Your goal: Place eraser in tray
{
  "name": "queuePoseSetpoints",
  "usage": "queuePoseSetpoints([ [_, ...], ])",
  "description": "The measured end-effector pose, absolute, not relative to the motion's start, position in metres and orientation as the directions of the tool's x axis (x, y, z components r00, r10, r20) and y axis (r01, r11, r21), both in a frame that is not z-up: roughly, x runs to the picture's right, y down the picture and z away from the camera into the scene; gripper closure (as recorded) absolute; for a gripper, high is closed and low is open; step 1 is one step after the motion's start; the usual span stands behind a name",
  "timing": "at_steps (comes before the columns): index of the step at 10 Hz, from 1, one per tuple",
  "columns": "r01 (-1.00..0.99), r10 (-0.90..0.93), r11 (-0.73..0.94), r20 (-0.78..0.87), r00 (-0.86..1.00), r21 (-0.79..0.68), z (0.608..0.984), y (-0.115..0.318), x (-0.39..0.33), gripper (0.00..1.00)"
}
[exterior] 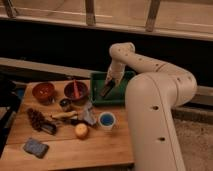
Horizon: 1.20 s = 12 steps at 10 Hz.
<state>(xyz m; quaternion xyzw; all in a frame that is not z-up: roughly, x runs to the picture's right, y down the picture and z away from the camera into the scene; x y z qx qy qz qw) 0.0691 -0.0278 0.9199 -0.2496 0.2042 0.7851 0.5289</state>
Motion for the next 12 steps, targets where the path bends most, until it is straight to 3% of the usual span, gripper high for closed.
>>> queuePoseSetpoints([
  [1, -0.928, 0.714, -0.368, -0.620, -0.324, 0.060, 0.929, -0.018, 0.070, 0.40],
  [2, -0.926, 0.711, -0.374, -0.622, -0.327, 0.059, 0.933, -0.014, 0.071, 0.36],
  [12, -0.920, 0.705, -0.391, -0.631, -0.323, 0.034, 0.929, -0.025, 0.067, 0.35],
])
